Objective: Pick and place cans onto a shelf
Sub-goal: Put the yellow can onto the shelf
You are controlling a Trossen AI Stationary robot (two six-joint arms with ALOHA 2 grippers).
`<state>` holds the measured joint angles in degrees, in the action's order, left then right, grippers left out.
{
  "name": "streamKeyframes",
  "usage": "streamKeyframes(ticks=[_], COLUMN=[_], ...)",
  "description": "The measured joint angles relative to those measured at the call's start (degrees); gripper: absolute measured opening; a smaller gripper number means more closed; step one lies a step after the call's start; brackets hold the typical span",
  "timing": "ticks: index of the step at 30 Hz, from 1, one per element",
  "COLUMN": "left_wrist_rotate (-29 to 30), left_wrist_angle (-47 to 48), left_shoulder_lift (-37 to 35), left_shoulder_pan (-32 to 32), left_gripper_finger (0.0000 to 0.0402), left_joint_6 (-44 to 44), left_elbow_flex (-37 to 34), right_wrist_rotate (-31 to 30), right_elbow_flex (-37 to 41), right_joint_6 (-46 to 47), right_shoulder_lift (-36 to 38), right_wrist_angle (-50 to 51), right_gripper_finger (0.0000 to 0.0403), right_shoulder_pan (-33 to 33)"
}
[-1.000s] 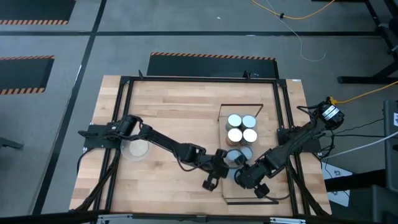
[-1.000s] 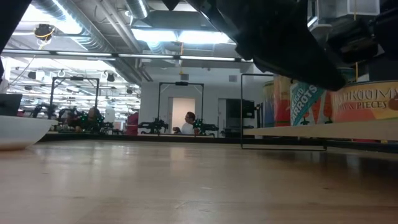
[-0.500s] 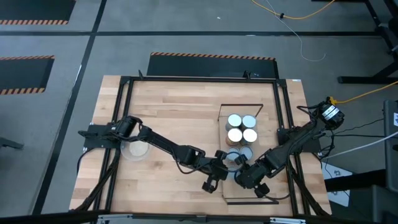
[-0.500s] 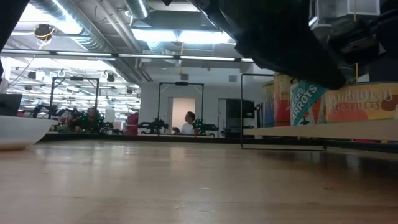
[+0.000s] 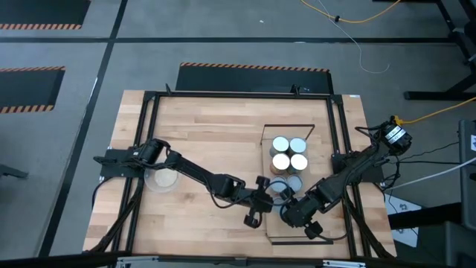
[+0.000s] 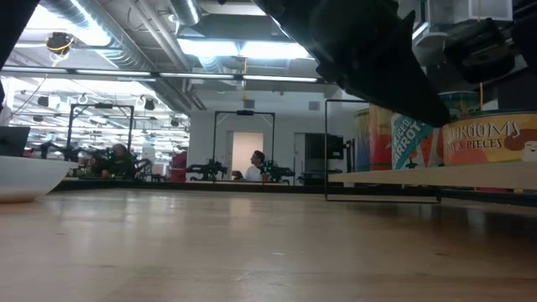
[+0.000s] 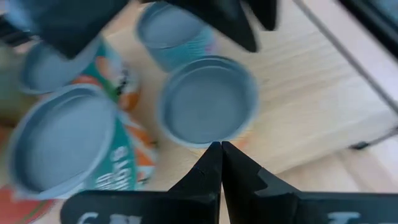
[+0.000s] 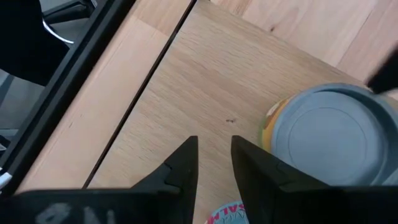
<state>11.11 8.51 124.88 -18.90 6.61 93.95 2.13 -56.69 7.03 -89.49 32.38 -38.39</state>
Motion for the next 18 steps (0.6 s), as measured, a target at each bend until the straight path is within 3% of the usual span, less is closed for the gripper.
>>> streamKeyframes(ticks=[8,18], left_wrist_rotate=[7.9,-0.6], left_wrist_angle=[0.1,-0.1], left_shoulder_lift=[0.0,0.0], left_shoulder_pan=[0.5,2.1], left_gripper_finger=[0.0001,0.0001], left_joint_6=[-0.1,-0.3], left_elbow_flex=[0.0,0.0], right_wrist_rotate=[0.0,-0.9], right_elbow_flex=[0.0,0.0], right_joint_6=[-0.6,-1.5], right_shoulder_lift=[0.0,0.0], right_wrist_angle=[0.0,0.2], right_gripper_finger=[0.0101,0.0101], right_shoulder_pan=[0.0,0.6])
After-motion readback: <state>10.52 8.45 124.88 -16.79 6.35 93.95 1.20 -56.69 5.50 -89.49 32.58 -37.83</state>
